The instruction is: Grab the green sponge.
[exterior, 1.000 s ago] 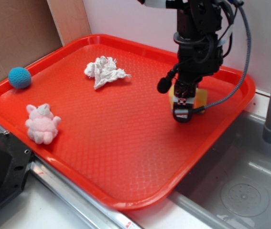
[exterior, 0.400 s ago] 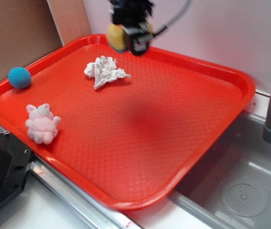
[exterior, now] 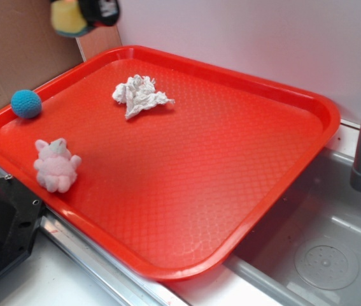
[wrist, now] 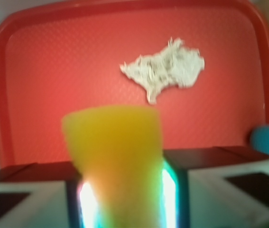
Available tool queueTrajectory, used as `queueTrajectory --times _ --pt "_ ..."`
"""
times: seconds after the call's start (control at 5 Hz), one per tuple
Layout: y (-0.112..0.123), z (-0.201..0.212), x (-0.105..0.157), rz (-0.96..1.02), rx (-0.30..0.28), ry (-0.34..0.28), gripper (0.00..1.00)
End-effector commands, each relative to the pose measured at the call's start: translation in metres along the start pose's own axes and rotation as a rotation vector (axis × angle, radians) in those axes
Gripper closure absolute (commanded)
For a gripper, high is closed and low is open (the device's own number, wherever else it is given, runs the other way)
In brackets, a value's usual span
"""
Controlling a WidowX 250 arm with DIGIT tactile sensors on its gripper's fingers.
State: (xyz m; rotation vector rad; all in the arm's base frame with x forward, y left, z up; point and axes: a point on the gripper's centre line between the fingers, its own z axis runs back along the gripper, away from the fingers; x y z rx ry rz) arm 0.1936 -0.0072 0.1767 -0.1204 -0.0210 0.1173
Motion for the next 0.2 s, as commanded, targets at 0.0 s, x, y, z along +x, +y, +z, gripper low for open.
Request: queueTrajectory --times 0.0 --pt "-0.0159 0.0037 -0.0157 0.020 0.011 -0.065 1.00"
